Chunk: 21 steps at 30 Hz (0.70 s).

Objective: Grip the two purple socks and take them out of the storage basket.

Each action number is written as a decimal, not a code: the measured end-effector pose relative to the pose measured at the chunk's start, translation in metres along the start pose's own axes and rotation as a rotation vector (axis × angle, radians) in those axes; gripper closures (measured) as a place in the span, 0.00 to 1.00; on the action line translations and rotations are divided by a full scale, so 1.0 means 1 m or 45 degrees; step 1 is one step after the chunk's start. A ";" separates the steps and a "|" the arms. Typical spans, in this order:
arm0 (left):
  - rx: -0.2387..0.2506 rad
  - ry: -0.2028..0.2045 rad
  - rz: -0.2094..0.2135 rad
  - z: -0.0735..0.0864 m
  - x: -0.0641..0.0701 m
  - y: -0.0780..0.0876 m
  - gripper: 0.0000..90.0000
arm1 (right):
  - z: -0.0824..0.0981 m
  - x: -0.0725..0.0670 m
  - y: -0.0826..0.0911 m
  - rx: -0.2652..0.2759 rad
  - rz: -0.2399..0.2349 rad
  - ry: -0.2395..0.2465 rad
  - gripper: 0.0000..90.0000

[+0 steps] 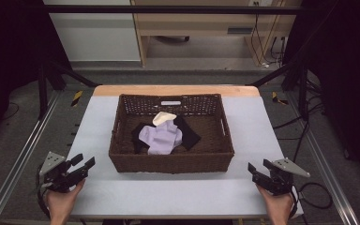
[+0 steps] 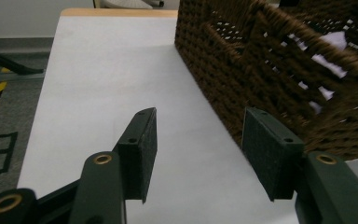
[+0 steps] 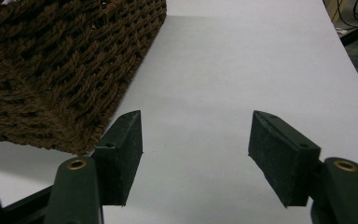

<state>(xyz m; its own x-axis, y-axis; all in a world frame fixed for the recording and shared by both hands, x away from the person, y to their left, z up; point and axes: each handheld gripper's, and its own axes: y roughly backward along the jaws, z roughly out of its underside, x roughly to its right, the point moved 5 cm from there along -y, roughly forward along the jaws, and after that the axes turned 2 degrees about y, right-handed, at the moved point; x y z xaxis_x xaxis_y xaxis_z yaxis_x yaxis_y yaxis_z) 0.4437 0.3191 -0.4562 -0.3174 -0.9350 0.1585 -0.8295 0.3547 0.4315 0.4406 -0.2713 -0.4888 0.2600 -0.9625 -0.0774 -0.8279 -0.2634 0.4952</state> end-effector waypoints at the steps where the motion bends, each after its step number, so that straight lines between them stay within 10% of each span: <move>1: -0.005 0.000 0.001 -0.001 0.001 0.000 0.49 | 0.000 0.000 0.000 -0.004 -0.004 0.001 0.39; 21: 0.118 0.052 0.044 -0.051 0.006 0.023 0.46 | -0.006 -0.003 0.000 0.046 0.007 0.010 0.35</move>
<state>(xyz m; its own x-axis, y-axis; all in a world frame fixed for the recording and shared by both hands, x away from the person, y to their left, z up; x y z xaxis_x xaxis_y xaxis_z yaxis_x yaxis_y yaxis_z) 0.4463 0.3209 -0.4002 -0.3294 -0.9208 0.2089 -0.8578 0.3843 0.3415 0.4425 -0.2680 -0.4829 0.2592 -0.9634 -0.0681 -0.8467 -0.2606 0.4639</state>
